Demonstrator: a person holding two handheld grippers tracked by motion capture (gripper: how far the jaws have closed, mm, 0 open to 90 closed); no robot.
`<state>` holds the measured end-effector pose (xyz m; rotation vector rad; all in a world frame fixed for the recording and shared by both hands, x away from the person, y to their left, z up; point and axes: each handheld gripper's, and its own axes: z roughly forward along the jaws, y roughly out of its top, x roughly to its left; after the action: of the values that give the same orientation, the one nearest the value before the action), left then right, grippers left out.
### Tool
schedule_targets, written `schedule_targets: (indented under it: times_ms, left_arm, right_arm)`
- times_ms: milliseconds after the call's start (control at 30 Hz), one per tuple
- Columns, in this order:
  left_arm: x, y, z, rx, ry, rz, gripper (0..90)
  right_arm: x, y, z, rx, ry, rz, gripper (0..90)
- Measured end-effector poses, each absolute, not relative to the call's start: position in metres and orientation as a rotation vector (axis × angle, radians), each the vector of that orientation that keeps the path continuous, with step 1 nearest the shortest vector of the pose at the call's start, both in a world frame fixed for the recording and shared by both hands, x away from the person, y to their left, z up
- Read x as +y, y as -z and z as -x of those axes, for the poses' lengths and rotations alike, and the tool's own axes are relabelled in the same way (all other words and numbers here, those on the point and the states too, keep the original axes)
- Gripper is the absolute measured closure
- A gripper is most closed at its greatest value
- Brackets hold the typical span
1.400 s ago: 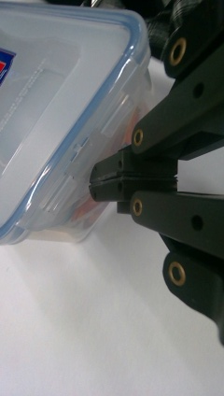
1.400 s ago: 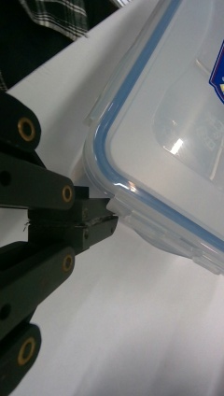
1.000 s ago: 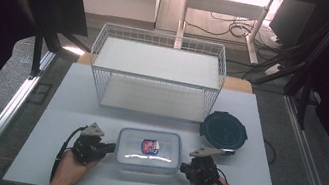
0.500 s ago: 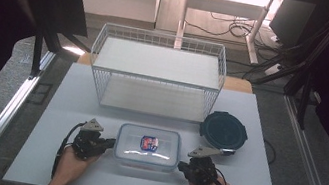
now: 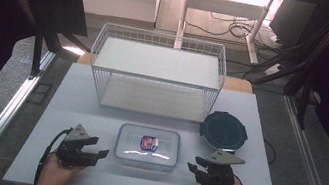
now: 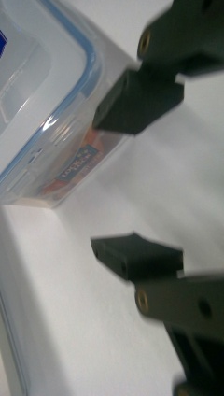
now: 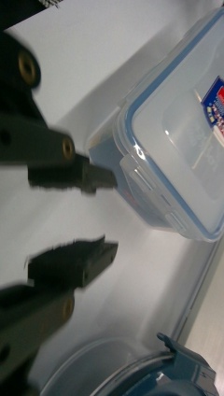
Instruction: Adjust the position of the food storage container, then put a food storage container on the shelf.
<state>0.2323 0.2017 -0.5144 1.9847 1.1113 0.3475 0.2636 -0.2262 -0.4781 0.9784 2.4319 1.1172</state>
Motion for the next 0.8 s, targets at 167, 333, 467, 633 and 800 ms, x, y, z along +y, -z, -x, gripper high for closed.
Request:
schedule_targets:
  times_ms: [167,333,467,633,800]
  left_arm:
    - [0.204,0.513,-0.225,1.1,-0.369,-1.982,10.3]
    - [0.207,0.519,-0.212,1.094,-0.423,-2.029,3.7]
    - [0.209,0.522,-0.208,1.085,-0.414,-2.004,3.5]
    - [0.21,0.523,-0.208,1.07,-0.455,-1.998,3.3]
    - [0.212,0.524,-0.209,1.067,-0.468,-1.989,4.0]
  right_arm:
    - [-0.227,0.482,-0.265,2.434,-1.147,-0.973,31.2]
    - [-0.229,0.486,-0.264,2.416,-1.19,-0.932,4.8]
    - [-0.233,0.49,-0.265,2.427,-1.196,-0.961,3.1]
    - [-0.236,0.492,-0.267,2.429,-1.196,-0.984,2.8]
    - [-0.234,0.491,-0.266,2.414,-1.206,-0.938,2.1]
